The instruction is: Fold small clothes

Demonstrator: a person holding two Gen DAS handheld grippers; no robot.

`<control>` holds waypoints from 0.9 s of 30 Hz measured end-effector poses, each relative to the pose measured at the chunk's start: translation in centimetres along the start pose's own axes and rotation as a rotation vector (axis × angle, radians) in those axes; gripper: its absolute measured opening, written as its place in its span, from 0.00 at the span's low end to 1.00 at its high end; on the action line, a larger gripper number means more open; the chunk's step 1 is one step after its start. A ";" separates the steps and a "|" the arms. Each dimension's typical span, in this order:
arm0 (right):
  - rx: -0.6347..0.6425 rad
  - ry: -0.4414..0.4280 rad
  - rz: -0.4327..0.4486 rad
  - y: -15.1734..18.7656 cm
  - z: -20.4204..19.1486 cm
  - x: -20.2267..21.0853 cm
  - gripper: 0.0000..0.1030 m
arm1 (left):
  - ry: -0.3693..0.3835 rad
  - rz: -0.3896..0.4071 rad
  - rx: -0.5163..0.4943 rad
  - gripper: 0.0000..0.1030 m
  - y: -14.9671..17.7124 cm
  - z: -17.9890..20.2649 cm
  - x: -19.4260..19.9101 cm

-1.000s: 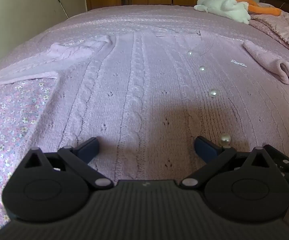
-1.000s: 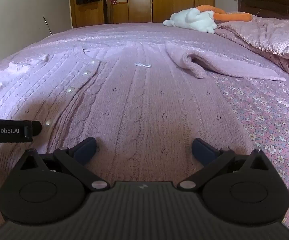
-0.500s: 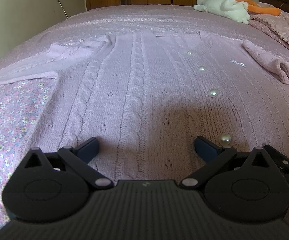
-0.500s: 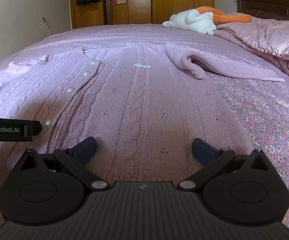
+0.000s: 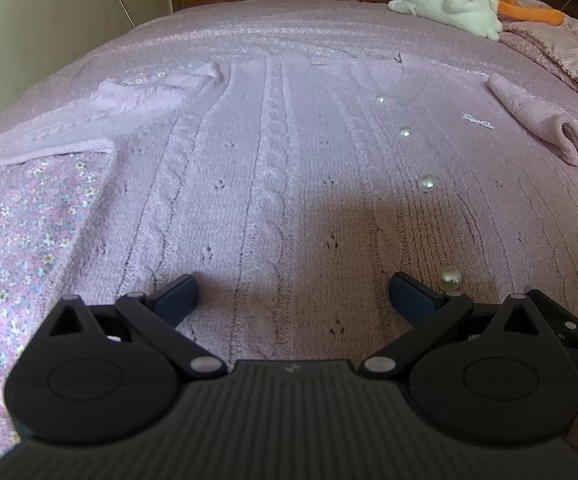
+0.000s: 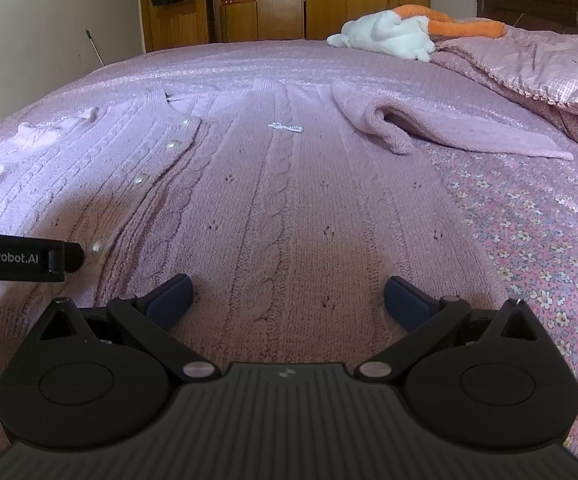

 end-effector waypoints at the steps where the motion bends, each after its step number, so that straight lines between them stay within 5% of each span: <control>1: 0.000 0.001 0.000 0.0 0.0 0.0 1.00 | 0.001 -0.003 0.000 1.00 0.0 0.0 0.0; 27: 0.004 0.002 -0.004 0.0 -0.1 0.0 1.00 | -0.010 0.010 0.001 1.00 0.2 0.1 0.2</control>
Point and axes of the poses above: each gripper's, at about its wrist camera, not at the fingertips, and x roughly against the way its jaws point, z to its right, y to its underside, the point moved 4 cm from there along -x, roughly the way its jaws point, and after that the axes turned 6 degrees about -x, right-handed, at the moved point
